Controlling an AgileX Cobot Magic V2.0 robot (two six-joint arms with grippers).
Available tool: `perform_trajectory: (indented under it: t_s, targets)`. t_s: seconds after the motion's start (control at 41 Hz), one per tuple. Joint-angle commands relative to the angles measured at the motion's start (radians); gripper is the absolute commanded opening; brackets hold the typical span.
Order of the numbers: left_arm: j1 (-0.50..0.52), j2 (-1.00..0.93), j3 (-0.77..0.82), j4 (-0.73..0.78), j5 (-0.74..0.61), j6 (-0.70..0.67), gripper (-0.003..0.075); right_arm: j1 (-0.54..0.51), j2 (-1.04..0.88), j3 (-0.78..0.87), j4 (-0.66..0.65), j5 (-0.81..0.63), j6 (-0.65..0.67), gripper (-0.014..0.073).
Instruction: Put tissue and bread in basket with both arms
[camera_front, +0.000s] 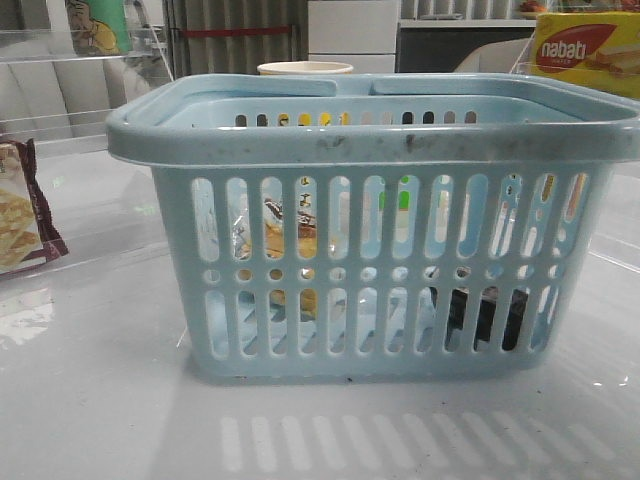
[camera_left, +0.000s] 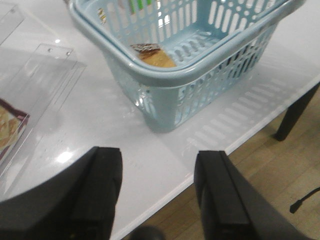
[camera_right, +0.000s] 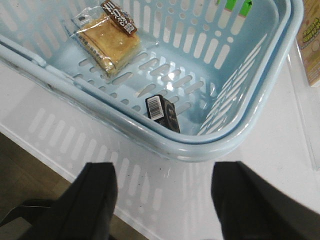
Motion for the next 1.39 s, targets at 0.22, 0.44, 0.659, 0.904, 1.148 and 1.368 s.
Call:
perform_trajectory:
  t_s: [0.22, 0.44, 0.659, 0.904, 1.148, 1.368]
  targets:
    - [-0.007, -0.026, 0.041, 0.089, -0.091, -0.103, 0.0403, -0.006, -0.046, -0.023, -0.04, -0.019, 0.001, 0.0465]
    - [-0.007, -0.026, 0.041, 0.089, -0.098, -0.103, 0.0403, -0.006, -0.193, 0.04, -0.04, 0.048, 0.011, 0.0349]
    - [-0.007, -0.026, 0.041, 0.089, -0.098, -0.103, 0.0403, -0.006, -0.274, 0.113, -0.04, 0.066, 0.108, 0.0255]
    - [-0.007, -0.026, 0.041, 0.089, -0.098, -0.103, 0.0247, -0.006, -0.275, 0.135, -0.04, 0.066, 0.108, 0.0098]
    - [-0.007, -0.026, 0.041, 0.089, -0.098, -0.103, 0.0093, -0.006, -0.275, 0.135, -0.041, 0.071, 0.108, 0.0057]
    - [-0.007, -0.026, 0.041, 0.089, -0.098, -0.103, 0.0091, -0.006, -0.275, 0.135, -0.041, 0.071, 0.108, 0.0057]
